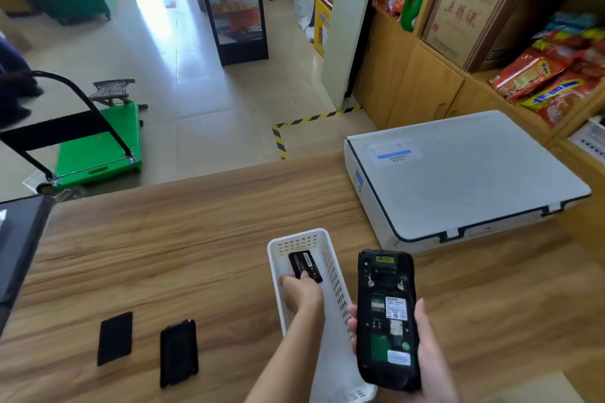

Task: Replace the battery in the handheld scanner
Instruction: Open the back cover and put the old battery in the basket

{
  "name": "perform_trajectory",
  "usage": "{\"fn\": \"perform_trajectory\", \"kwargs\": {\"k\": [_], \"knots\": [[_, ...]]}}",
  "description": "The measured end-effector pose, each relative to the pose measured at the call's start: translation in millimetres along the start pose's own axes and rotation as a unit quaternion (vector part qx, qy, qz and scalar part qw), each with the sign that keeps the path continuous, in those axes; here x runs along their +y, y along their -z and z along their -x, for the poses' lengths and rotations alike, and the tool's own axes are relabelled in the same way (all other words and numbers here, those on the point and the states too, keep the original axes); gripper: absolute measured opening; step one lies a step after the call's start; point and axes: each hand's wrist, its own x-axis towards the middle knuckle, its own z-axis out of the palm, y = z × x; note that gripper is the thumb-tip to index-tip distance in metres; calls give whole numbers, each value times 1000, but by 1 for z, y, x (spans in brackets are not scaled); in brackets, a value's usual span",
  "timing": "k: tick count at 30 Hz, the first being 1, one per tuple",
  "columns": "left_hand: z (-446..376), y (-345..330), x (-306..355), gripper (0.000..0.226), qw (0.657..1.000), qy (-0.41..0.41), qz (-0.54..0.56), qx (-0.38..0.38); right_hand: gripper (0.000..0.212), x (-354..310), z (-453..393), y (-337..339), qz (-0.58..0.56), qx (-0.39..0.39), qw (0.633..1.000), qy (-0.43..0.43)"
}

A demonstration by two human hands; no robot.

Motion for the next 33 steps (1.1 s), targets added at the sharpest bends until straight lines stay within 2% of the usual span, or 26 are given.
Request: {"fn": "perform_trajectory", "kwargs": {"k": [2,5,7,9,13,15,19,21,22,23,25,30,31,33], "knots": [[-6,-6,1,11,1000,-2,10,11,84,-4,-13,28,13,-47,999,-7],[-20,-15,-9,11,1000,5,25,4,78,-6,-21,23,26,-140,990,-1],[-26,-17,-13,14,1000,5,17,9,75,-5,-25,19,32,-152,988,19],[-24,-16,-12,19,1000,-6,4,22,76,-4,-28,18,44,-125,990,48],[-17,-15,-10,19,999,-15,-4,33,90,-1,-25,-5,27,-112,993,-30],[-17,-15,-11,17,999,-13,0,46,97,2,-27,-10,96,-80,992,-12],[-20,-14,-13,21,999,-19,5,51,100,0,-20,-20,82,-58,995,-25],[-20,-13,-12,22,999,-17,-9,45,93,4,-19,-20,94,-40,994,-25],[-20,-12,-11,23,999,-17,-17,40,82,5,-17,-22,95,-38,995,-22],[-18,-10,-10,23,999,-19,-17,31,73,7,-15,-25,91,-32,995,-14],[-11,0,-10,23,1000,-21,0,-11,69,9,-15,-27,83,-20,996,-10],[11,65,-9,32,973,-16,86,-214,66,24,-18,-37,111,6,993,-37],[12,84,-7,29,967,-41,100,-229,66,29,-19,-41,118,8,992,-43],[4,130,-6,22,969,-106,110,-195,67,44,-23,-51,139,2,989,-49]]}}
